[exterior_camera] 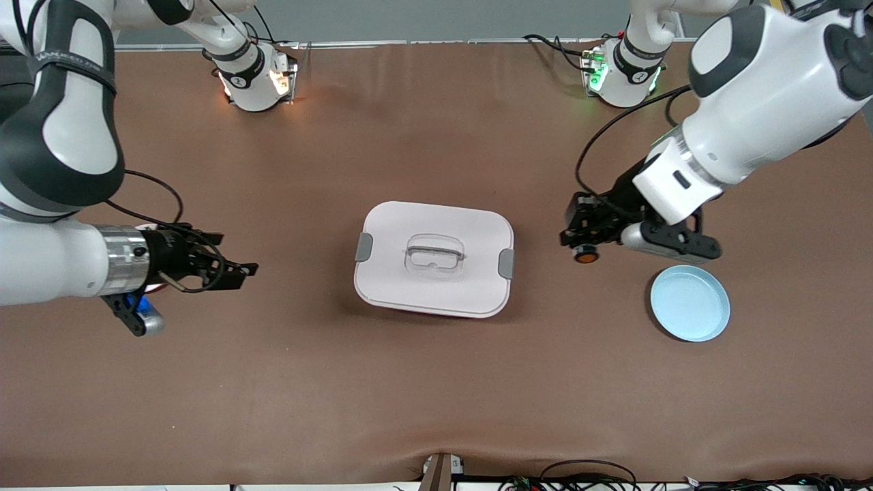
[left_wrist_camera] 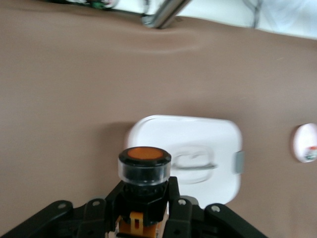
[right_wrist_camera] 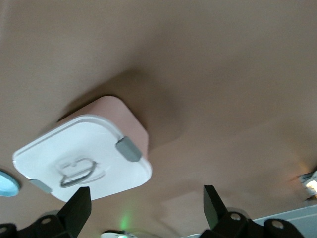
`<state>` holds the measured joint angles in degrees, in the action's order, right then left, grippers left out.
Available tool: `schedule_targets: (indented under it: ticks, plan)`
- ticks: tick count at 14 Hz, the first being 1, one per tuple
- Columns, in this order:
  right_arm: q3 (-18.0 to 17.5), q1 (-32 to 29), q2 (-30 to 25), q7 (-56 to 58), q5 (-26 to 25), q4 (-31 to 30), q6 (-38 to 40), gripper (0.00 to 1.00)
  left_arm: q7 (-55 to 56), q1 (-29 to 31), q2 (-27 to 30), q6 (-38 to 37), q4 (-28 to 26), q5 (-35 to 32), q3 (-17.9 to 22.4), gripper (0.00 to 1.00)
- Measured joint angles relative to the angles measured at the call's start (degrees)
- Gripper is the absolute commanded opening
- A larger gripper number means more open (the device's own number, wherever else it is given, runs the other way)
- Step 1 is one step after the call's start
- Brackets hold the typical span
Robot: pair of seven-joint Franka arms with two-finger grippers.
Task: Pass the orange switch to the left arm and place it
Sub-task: 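Open the right gripper and withdraw while the left gripper carries switch, then move the switch with the left gripper over the light-blue plate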
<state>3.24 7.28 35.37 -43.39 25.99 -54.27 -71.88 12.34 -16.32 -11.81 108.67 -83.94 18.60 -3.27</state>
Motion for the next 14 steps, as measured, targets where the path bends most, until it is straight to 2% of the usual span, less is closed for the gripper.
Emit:
schedule_targets:
  ticks: [2, 4, 7, 9, 14]
  plan:
    - [0.0, -1.7, -0.5, 6.0, -2.9, 0.6, 3.2, 1.00, 0.0, 1.4, 1.6, -5.4, -0.1, -6.3, 0.0, 0.00]
    - [0.1, -3.3, -1.0, 15.1, -8.2, 1.0, 5.8, 1.00, 0.0, 2.3, 3.1, -11.6, -0.1, -13.0, 0.0, 0.00]
    - [0.1, -4.2, -2.1, 31.0, -17.3, 1.2, 7.7, 1.00, -2.2, 4.4, 4.5, -17.3, -0.5, -17.1, 0.0, 0.00]
    - [0.1, -4.2, -2.3, 35.8, -19.4, 1.2, 7.7, 1.00, -3.8, 7.1, 4.8, -19.1, -1.4, -18.0, 0.1, 0.00]
    - [0.1, -4.4, -2.3, 38.2, -19.9, 1.2, 7.8, 1.00, -3.9, 14.0, 5.5, -17.0, -5.8, -20.8, 0.1, 0.00]
